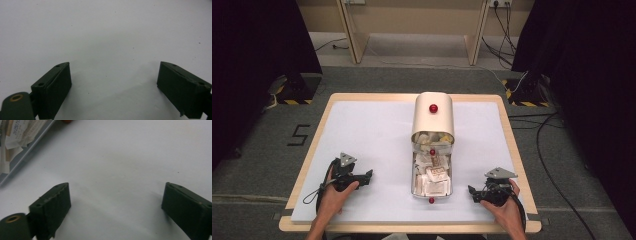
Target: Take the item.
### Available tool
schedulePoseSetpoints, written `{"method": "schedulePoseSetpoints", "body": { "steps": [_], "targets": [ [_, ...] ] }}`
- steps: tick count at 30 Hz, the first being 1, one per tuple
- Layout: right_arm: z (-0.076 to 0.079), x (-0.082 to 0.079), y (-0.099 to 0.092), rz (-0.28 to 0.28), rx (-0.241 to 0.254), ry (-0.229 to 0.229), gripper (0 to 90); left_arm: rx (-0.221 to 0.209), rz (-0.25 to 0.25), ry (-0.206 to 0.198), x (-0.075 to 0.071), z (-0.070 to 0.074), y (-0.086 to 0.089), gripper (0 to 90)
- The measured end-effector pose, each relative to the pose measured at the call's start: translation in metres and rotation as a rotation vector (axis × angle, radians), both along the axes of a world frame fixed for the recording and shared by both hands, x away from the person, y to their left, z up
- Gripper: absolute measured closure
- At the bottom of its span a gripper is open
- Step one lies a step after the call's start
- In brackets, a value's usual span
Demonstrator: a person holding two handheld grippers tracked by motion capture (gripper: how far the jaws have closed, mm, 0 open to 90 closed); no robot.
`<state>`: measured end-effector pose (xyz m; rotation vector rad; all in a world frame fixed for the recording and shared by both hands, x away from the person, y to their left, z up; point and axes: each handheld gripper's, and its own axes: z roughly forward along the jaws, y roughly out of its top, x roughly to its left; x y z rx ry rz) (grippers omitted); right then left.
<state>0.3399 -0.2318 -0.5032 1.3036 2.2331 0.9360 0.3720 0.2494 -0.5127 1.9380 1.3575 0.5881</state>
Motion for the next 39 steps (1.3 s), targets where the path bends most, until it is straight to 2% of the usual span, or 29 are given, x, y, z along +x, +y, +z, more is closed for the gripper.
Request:
{"method": "schedulePoseSetpoints", "body": {
  "steps": [2, 4, 6, 11, 14, 24, 28, 32, 39],
  "targets": [
    [0.003, 0.0, -0.003, -0.017, 0.007, -0.007, 18.7, 0.0, 0.0, 0.0, 0.0, 0.0, 0.0, 11.1],
    [0.006, -0.001, -0.006, -0.021, 0.037, -0.021, 17.1, 0.0, 0.0, 0.0, 0.0, 0.0, 0.0, 11.1],
    [0.013, -0.003, -0.008, -0.026, 0.053, -0.05, 21.0, -0.001, 0.0, 0.0, 0.0, 0.0, 0.0, 11.1],
    [0.028, -0.008, -0.006, -0.006, 0.104, -0.106, 26.5, -0.001, 0.0, 0.0, 0.0, 0.0, 0.0, 11.1],
    [0.039, -0.013, 0.0, 0.017, 0.109, -0.14, 29.2, -0.002, 0.0, 0.001, 0.0, 0.0, 0.0, 11.0],
    [0.058, -0.023, 0.016, 0.071, 0.121, -0.171, 33.5, 0.0, -0.001, 0.0, 0.0, 0.0, 0.0, 10.9],
    [0.066, -0.027, 0.024, 0.091, 0.141, -0.186, 34.1, -0.004, 0.001, -0.001, 0.001, 0.0, 0.0, 10.8],
    [0.073, -0.031, 0.034, 0.123, 0.156, -0.194, 34.7, -0.004, 0.0, -0.001, 0.001, 0.0, 0.0, 10.8],
    [0.082, -0.031, 0.058, 0.191, 0.152, -0.212, 34.7, -0.005, 0.0, 0.0, 0.001, 0.0, 0.0, 10.7]
  ]
}}
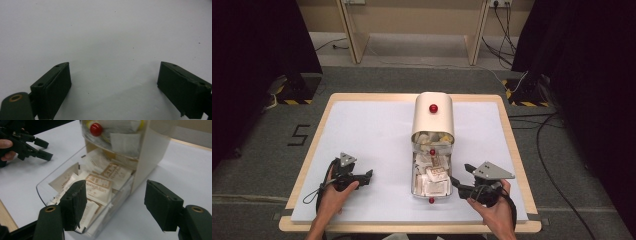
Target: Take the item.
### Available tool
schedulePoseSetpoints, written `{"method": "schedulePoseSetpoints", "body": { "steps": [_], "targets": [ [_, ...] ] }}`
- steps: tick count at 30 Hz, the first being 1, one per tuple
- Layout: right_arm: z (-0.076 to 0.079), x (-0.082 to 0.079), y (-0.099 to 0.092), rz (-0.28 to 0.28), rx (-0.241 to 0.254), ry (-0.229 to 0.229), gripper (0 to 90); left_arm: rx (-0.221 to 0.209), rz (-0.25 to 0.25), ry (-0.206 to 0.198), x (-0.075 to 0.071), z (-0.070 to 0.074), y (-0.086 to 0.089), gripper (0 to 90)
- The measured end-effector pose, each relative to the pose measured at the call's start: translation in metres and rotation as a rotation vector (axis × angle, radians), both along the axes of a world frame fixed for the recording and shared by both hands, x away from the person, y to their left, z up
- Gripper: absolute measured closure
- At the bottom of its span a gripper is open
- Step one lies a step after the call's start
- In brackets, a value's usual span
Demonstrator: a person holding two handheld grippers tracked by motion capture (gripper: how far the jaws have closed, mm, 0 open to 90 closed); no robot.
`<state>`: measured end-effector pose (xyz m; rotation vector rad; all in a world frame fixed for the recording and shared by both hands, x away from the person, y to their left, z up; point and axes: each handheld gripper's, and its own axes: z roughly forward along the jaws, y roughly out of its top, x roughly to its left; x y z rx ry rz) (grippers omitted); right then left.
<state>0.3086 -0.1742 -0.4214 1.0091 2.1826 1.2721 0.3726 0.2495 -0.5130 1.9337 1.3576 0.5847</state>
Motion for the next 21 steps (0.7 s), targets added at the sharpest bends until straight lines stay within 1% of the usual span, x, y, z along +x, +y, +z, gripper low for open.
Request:
{"method": "schedulePoseSetpoints", "body": {
  "steps": [5, 11, 17, 21],
  "targets": [
    [0.002, 0.001, 0.018, 0.043, -0.006, -0.006, 34.8, 0.0, 0.0, 0.0, 0.0, 0.0, 0.0, 10.7],
    [0.001, 0.002, 0.032, 0.078, -0.013, -0.005, 35.3, 0.0, 0.0, 0.0, 0.0, 0.0, 0.0, 10.6],
    [-0.009, 0.006, 0.051, 0.122, -0.045, 0.008, 37.6, 0.0, 0.0, 0.0, 0.0, 0.0, 0.0, 10.6],
    [-0.016, 0.01, 0.06, 0.146, -0.073, 0.012, 42.3, 0.0, -0.001, 0.0, 0.0, 0.0, 0.0, 10.6]
  ]
}}
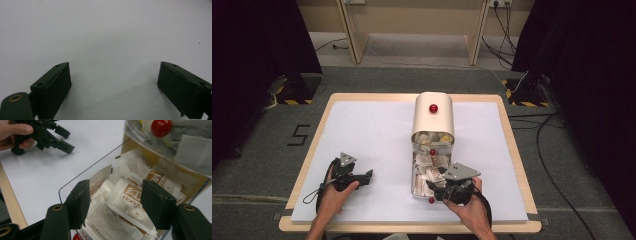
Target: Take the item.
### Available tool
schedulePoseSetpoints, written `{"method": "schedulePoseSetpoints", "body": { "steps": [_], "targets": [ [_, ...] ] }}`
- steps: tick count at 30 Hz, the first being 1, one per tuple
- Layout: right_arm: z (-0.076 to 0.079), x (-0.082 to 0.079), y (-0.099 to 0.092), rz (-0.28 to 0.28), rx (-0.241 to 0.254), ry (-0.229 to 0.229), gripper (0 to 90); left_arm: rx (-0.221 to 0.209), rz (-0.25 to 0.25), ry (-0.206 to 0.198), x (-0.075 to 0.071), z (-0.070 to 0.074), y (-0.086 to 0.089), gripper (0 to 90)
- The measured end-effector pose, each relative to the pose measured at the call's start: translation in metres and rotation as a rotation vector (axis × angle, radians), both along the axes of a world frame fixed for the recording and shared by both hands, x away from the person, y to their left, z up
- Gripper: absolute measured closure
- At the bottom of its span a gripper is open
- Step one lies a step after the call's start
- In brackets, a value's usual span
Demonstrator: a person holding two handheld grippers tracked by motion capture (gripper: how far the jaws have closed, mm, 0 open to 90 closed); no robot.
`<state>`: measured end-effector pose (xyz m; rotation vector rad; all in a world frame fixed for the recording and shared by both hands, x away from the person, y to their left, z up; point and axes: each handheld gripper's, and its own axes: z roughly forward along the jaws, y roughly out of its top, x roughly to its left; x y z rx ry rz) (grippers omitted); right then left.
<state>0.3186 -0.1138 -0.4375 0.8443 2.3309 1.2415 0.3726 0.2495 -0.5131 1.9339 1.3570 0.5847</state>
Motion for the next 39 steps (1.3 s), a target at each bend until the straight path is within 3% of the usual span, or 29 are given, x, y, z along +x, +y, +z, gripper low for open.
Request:
{"method": "schedulePoseSetpoints", "body": {
  "steps": [3, 7, 10, 17, 19, 24, 29, 39],
  "targets": [
    [-0.007, 0.006, 0.005, 0.002, -0.016, 0.009, 49.1, 0.0, 0.0, 0.0, 0.0, 0.0, 0.0, 10.6],
    [-0.012, 0.012, 0.008, -0.012, -0.074, -0.015, 58.3, -0.001, 0.0, 0.0, 0.0, 0.0, 0.0, 10.6],
    [-0.013, 0.016, 0.008, -0.004, -0.08, -0.021, 66.8, 0.0, 0.0, 0.0, 0.0, 0.0, 0.0, 10.6],
    [0.002, 0.016, 0.003, -0.018, -0.116, -0.102, 84.7, 0.0, 0.0, -0.001, 0.0, 0.0, 0.0, 10.6],
    [0.009, 0.016, -0.002, -0.033, -0.125, -0.128, 86.3, -0.001, 0.0, 0.0, 0.0, 0.0, 0.0, 10.6],
    [0.014, 0.017, -0.01, -0.068, -0.119, -0.126, 85.2, 0.0, 0.0, 0.0, 0.0, 0.0, 0.0, 10.6],
    [0.011, 0.018, -0.01, -0.1, -0.17, -0.125, 82.2, -0.001, 0.0, 0.0, 0.0, 0.0, 0.0, 10.6],
    [0.007, 0.019, -0.012, -0.075, -0.148, -0.105, 88.2, -0.001, 0.0, -0.001, 0.0, 0.0, 0.0, 10.6]
  ]
}}
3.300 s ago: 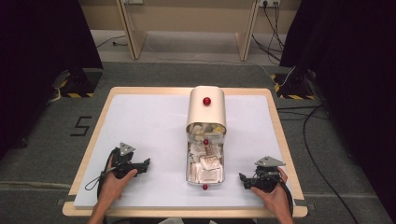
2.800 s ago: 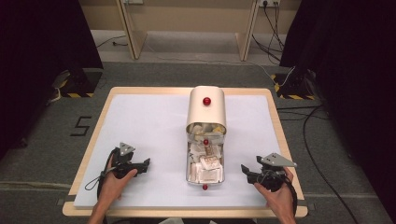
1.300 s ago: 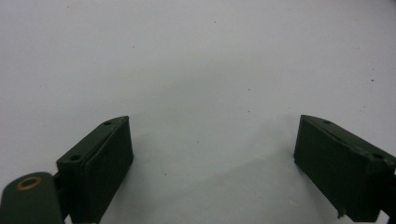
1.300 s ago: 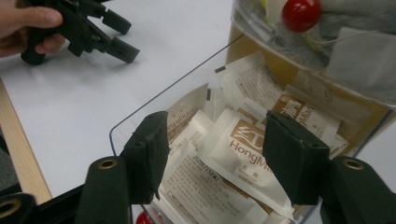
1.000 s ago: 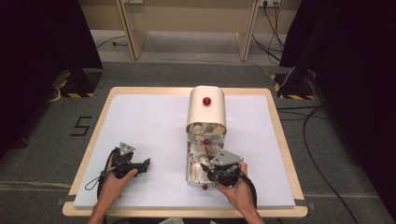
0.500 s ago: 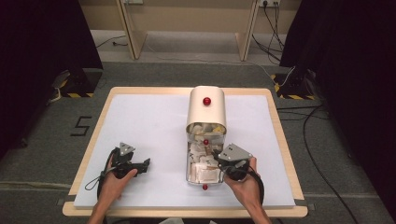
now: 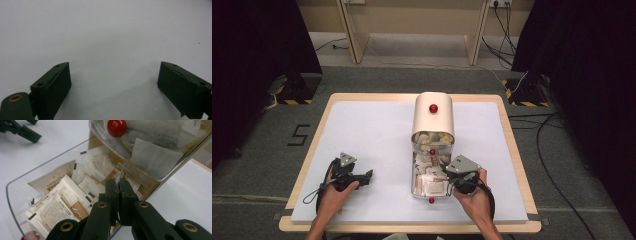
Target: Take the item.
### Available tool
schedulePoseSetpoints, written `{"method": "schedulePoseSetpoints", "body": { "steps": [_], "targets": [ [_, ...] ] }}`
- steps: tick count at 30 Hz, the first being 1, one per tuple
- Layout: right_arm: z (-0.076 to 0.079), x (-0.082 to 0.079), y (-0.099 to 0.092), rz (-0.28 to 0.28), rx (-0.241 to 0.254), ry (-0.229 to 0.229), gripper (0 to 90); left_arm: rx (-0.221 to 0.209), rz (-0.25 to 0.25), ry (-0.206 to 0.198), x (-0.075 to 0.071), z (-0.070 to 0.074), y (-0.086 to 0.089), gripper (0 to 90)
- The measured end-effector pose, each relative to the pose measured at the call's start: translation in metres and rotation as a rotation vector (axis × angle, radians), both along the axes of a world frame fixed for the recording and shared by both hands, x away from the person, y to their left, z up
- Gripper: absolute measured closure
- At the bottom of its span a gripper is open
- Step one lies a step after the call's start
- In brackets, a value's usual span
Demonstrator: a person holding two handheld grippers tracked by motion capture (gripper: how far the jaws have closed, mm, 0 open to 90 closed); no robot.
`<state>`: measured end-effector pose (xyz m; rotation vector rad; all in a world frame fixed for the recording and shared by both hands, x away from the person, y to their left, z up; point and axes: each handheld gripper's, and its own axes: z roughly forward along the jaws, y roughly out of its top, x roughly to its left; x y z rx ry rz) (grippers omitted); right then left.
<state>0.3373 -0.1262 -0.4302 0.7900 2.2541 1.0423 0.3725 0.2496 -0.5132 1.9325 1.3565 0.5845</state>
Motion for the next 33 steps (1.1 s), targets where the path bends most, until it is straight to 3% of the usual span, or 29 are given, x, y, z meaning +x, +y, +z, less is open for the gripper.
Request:
{"method": "schedulePoseSetpoints", "body": {
  "steps": [6, 18, 27, 33],
  "targets": [
    [0.008, -0.003, -0.006, 0.032, 0.08, 0.022, 89.0, 0.0, -0.001, 0.0, 0.0, 0.0, 0.0, 10.6],
    [0.028, -0.016, -0.02, 0.065, 0.178, 0.014, 88.9, 0.0, -0.001, 0.001, 0.0, 0.0, 0.0, 10.6],
    [0.038, -0.022, -0.05, 0.008, 0.238, -0.006, 88.9, 0.0, -0.001, 0.001, 0.0, 0.0, 0.0, 10.6],
    [0.043, -0.022, -0.066, -0.037, 0.238, -0.029, 88.9, 0.0, -0.001, 0.001, 0.0, 0.0, 0.0, 10.6]
  ]
}}
